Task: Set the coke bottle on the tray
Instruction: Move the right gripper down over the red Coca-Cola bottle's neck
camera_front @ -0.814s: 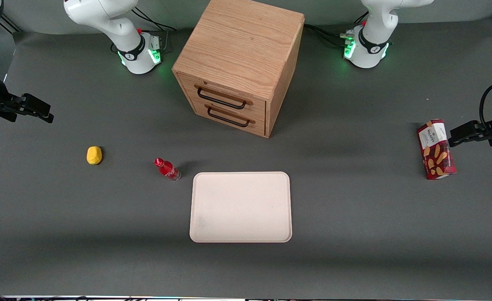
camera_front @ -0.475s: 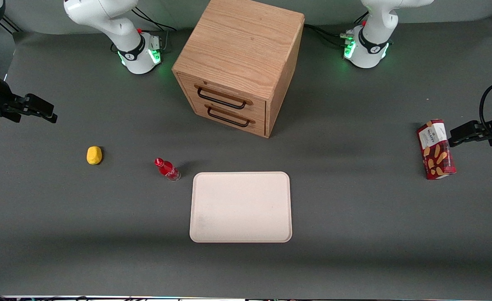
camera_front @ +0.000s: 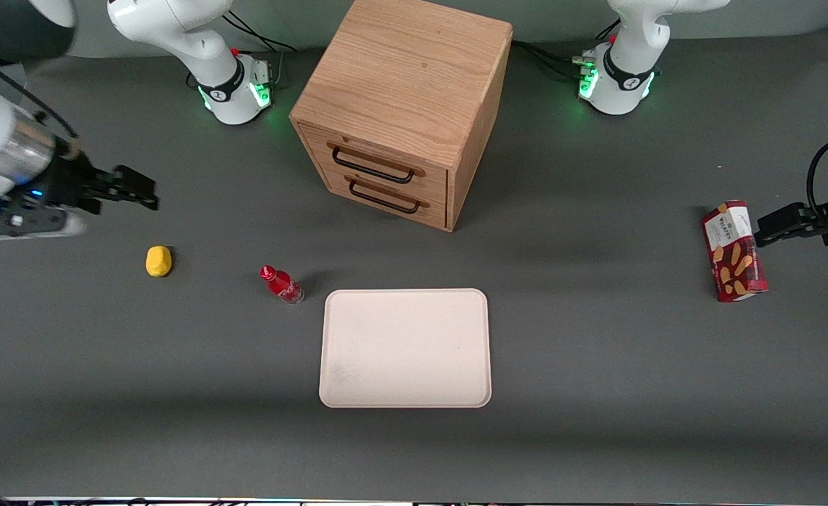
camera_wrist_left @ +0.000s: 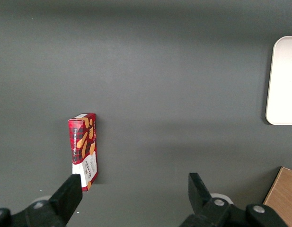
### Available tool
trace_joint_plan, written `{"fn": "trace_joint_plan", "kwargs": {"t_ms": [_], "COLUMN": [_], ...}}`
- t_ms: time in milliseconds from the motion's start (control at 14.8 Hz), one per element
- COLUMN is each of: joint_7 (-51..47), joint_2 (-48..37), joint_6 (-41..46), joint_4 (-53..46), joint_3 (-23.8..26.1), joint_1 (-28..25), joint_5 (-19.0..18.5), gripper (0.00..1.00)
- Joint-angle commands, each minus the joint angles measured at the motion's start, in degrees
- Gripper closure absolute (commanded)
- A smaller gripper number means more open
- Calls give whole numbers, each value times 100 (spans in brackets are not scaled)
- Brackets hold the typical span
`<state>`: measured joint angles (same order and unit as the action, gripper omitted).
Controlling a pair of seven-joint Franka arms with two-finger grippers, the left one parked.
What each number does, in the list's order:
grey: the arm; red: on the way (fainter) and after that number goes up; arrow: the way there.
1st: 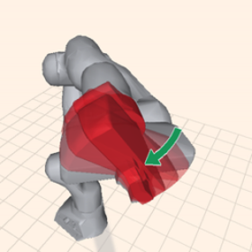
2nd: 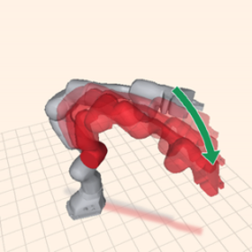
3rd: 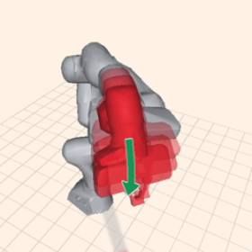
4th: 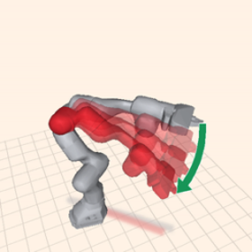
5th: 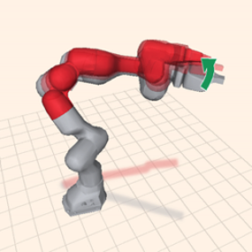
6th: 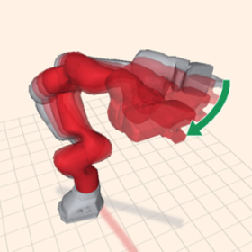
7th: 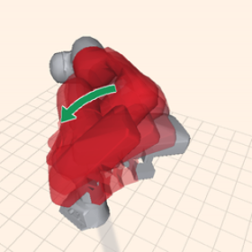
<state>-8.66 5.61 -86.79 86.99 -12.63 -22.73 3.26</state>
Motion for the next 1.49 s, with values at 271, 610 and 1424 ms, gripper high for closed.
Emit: {"fn": "trace_joint_plan", "kwargs": {"t_ms": [271,610,1424], "joint_7": [-206,-522,-549], "joint_2": [1178,1399,1135], "joint_6": [-1285,-2779,-4417], "joint_4": [1,975,2762], "joint_3": [384,472,489], "joint_1": [-100,-302,-399], "joint_5": [17,-1,60], "gripper": [0,0,0]}}
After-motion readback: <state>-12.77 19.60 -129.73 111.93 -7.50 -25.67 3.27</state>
